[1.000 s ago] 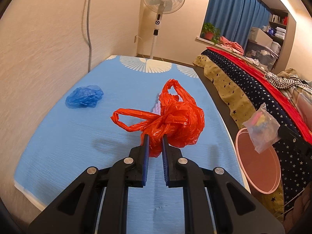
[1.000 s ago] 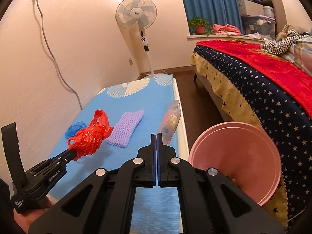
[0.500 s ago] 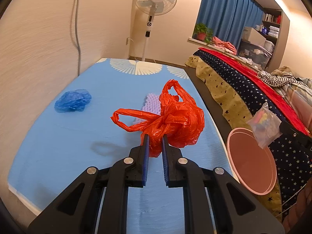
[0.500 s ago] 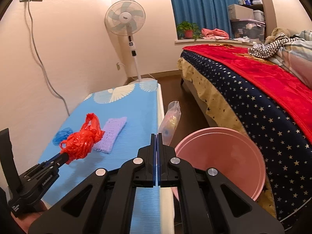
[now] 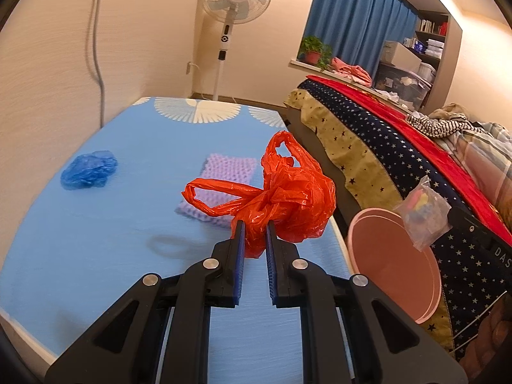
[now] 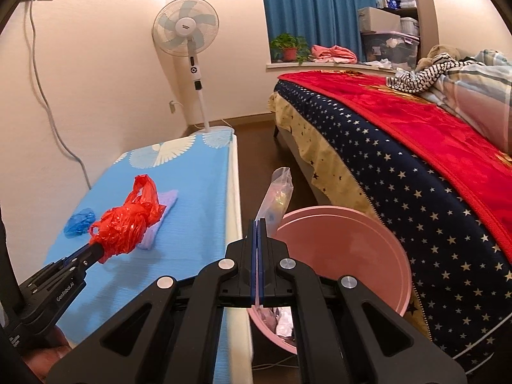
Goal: Collect trash
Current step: 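Carry the red bag and clear bag over the pink bin and open both grippers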
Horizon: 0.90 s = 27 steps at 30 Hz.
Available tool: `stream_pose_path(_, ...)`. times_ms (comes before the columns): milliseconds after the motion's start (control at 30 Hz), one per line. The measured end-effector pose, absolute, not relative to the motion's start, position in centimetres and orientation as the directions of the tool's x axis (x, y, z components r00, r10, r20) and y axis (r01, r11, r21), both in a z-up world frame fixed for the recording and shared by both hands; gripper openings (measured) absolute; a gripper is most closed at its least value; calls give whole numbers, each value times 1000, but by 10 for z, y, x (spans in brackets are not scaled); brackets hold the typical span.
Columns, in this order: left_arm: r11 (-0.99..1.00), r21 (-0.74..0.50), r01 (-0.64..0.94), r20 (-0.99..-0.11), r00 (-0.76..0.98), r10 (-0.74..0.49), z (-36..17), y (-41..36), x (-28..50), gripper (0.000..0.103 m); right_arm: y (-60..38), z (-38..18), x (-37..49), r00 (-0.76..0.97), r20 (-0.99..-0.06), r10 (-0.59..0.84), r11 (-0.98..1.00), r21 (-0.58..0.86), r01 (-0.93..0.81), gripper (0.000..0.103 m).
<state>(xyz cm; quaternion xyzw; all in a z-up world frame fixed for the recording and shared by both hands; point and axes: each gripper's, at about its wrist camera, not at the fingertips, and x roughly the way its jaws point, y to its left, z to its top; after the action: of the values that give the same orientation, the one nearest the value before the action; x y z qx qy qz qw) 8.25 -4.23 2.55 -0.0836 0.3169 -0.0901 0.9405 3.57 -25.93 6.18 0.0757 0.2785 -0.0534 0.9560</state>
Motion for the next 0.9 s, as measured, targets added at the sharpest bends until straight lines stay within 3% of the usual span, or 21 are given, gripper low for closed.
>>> stream_pose_path(900,925,-236,297,-584,718,-379,14,-138,88,12,-321,53,26,781,-576,-241,935,78,345,1)
